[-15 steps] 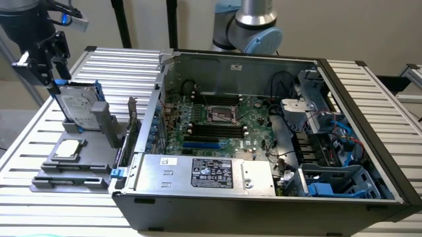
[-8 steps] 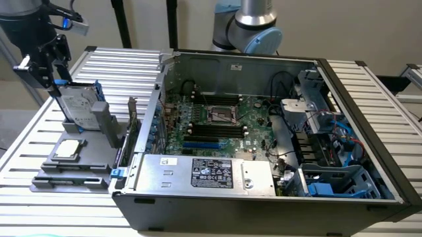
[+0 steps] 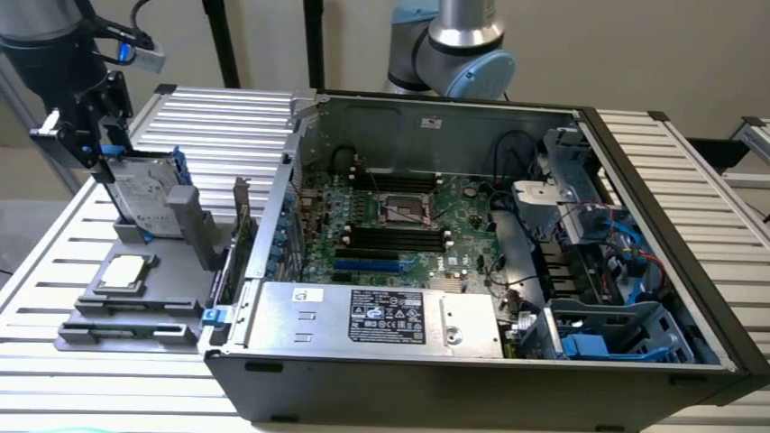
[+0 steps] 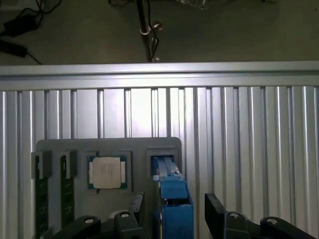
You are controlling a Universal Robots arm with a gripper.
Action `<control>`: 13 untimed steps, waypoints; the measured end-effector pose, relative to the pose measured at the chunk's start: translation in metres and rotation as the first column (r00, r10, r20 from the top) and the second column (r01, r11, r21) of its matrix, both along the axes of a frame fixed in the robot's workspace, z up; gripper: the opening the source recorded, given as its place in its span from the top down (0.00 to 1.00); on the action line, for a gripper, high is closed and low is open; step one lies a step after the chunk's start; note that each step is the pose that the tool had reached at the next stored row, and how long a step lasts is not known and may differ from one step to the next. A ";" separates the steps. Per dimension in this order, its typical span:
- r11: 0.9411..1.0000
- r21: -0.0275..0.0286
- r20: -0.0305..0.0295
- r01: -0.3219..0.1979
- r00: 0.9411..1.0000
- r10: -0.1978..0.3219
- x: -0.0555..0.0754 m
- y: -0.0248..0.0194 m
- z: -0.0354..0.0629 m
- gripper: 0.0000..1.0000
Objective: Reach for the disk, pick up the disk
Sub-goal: 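Pick up the disk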
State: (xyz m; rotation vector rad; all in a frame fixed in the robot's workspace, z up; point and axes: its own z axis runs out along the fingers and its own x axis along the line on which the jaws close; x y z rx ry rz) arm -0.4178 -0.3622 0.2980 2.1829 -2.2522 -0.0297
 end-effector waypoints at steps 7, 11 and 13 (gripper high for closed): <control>1.000 0.001 0.002 0.000 1.000 0.000 0.000 0.0000 -0.0046 0.40; 1.000 0.001 0.002 0.000 1.000 0.000 0.000 0.0000 -0.0063 0.40; 1.000 0.001 0.003 0.000 1.000 0.000 0.000 0.0001 -0.0069 0.40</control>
